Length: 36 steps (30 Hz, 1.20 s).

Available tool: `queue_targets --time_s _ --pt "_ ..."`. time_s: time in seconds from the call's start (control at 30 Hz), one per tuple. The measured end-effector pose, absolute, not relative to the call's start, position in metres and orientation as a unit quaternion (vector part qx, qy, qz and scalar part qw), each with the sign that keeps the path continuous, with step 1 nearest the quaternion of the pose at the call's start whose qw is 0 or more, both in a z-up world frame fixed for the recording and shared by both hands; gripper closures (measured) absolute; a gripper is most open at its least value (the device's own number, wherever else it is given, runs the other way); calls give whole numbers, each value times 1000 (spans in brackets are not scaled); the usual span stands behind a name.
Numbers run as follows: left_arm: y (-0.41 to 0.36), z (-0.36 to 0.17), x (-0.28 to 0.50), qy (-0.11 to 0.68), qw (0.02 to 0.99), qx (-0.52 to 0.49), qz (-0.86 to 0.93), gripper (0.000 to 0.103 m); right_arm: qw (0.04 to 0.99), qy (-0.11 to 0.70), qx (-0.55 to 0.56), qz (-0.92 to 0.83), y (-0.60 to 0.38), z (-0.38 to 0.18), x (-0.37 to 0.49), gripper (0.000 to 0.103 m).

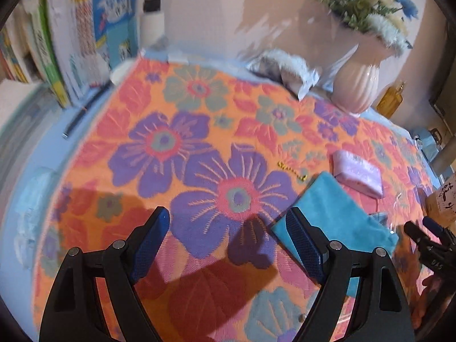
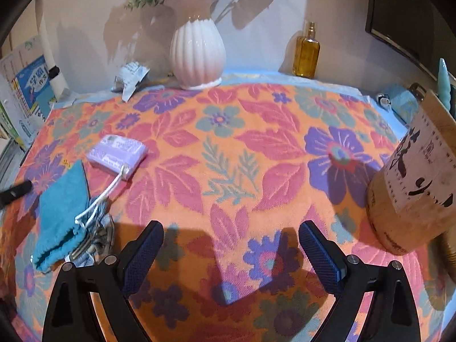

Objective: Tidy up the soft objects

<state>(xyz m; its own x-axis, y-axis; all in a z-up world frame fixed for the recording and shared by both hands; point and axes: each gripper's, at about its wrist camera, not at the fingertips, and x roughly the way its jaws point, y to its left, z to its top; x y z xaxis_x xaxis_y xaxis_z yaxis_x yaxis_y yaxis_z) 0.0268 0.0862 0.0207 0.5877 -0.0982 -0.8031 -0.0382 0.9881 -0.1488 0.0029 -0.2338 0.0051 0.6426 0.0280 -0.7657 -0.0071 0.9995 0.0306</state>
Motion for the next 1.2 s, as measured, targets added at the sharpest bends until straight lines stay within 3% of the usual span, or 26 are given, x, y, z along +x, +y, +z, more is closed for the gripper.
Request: queue_targets --time_s 0.13,0.23,1.2 --pt "85 13 33 442 895 -65 3 15 902 431 12 6 -235 2 5 8" --pt "84 8 38 446 893 -50 28 1 902 433 8 10 -234 2 5 8" --pt "79 5 39 449 891 -30 54 0 891 454 1 14 -232 -3 8 0"
